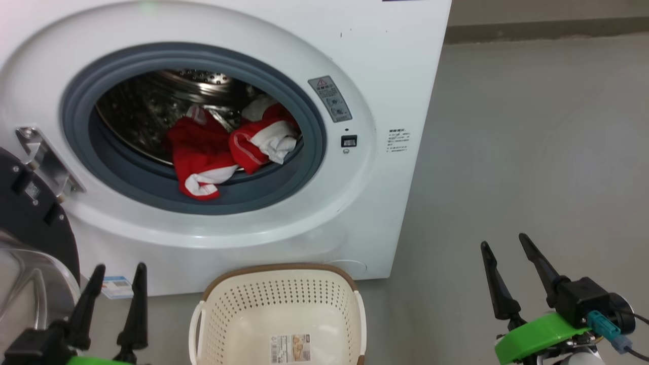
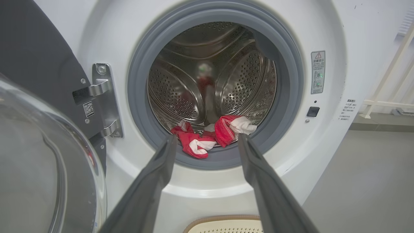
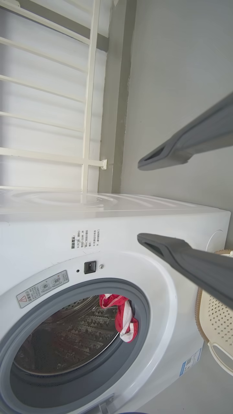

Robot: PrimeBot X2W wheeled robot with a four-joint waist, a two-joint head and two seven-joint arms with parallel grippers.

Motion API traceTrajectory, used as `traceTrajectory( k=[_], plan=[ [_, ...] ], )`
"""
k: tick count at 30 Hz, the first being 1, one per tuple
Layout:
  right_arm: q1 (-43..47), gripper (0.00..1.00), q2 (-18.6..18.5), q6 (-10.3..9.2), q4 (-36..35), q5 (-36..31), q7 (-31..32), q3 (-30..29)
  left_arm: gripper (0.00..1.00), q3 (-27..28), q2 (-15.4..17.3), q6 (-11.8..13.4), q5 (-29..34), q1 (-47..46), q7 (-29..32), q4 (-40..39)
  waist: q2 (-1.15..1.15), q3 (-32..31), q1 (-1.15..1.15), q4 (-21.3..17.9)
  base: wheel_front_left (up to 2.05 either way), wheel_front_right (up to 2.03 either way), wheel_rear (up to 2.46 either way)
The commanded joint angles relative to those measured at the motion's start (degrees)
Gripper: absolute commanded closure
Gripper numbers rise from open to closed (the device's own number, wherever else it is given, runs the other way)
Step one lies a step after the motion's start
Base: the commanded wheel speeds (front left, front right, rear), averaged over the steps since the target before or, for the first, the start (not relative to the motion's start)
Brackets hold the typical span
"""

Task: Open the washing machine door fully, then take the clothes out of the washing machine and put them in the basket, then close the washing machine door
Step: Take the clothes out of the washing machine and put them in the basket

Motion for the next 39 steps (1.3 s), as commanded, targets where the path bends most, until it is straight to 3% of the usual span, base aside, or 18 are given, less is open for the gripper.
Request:
traceTrajectory(
  k=[1,14,39],
  plan=[
    [-2.81,0.00,-0.45,0.36,-1.69,-0.28,-0.37,1.63,0.00,1.93,1.41,-0.04,-0.57,-3.52,-0.42,-1.02,0.00,1.45,0.00,0.36,0.00,0.00,0.00],
    [-6.55,0.00,-0.45,0.36,-3.37,-0.31,-0.37,2.92,0.00,0.35,0.31,2.65,0.99,-14.51,-0.25,3.80,0.00,8.85,0.00,0.05,0.00,0.00,0.00],
    [-14.75,0.00,-0.45,0.36,-6.51,-0.89,-0.37,3.21,0.00,-2.76,-0.63,1.43,1.41,-42.77,0.61,20.66,0.00,26.68,0.00,-1.47,0.00,0.00,0.00]
  ],
)
